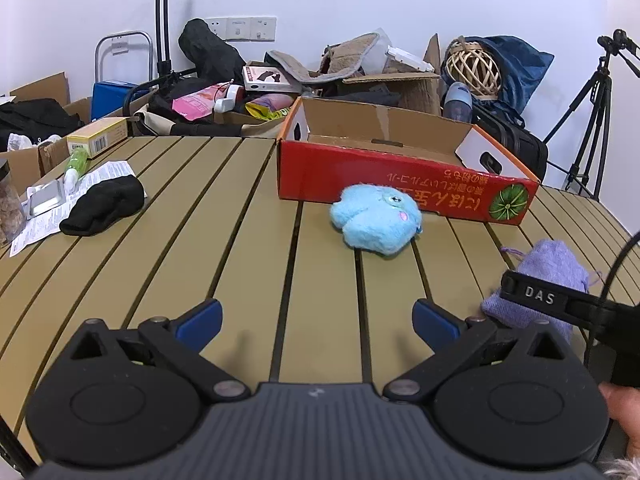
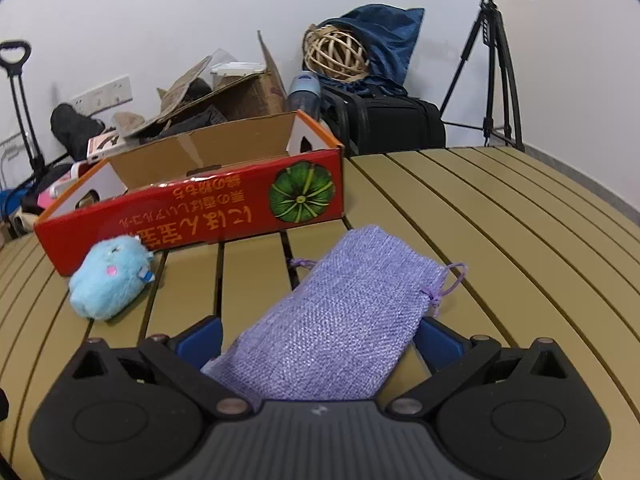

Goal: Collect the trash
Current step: 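Lower the right tool onto the lavender sachet bag and close on it, then lower the left tool onto the blue plush toy and close on it while the right tool holds the sachet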

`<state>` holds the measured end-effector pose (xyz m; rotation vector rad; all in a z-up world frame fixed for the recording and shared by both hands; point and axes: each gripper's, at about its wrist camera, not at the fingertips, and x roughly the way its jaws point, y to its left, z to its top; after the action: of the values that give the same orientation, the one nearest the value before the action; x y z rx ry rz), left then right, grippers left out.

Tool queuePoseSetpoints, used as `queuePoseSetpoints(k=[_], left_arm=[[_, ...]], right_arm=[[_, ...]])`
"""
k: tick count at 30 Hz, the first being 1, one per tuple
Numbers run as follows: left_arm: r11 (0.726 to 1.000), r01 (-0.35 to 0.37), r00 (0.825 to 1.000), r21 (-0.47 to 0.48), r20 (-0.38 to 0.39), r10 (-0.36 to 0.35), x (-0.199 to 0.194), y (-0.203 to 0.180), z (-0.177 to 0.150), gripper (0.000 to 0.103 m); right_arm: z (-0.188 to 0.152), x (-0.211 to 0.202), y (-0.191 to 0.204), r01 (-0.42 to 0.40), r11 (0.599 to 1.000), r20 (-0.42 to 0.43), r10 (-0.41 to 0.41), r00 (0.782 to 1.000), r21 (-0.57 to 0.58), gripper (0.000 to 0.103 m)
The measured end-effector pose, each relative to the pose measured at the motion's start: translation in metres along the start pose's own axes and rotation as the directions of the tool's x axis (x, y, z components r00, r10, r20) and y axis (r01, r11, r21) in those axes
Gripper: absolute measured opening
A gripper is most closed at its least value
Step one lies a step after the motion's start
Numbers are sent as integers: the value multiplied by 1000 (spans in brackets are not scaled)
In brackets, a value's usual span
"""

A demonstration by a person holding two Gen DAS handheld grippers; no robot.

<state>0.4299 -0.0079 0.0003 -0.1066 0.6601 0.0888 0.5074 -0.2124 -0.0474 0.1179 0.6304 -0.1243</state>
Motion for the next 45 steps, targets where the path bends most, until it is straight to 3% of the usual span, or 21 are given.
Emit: queuePoseSetpoints(k=[6,13,16,29,38,45], left_arm=[[1000,-1,1000,7,5,1,-3,-2,-2,103],[1000,-1,1000,24,15,0,-7,-4,-4,103],[999,-7,1000,32,15,6,-6,-5,-6,103],[999,30,999,16,20,-31,-4,-5,-7,103],[998,21,998,51,55,-24,13,-28,27,103],[998,-29,999,55,19,28,51,-51,54,103]], right_arm=[[-1,1,3,7,999,-8,-8,1000,-37,84],[-3,-1,5,-11,999,-11,10,1000,-49,48],[-3,-2,-1,-37,999,-1,37,999,-27,41],[10,-19,-49,-107,985,86,95,992,138,36],[19,-28,-91,-109,966,141,77,987,236,36],[22,-35,-107,-114,957,191,63,979,266,36]])
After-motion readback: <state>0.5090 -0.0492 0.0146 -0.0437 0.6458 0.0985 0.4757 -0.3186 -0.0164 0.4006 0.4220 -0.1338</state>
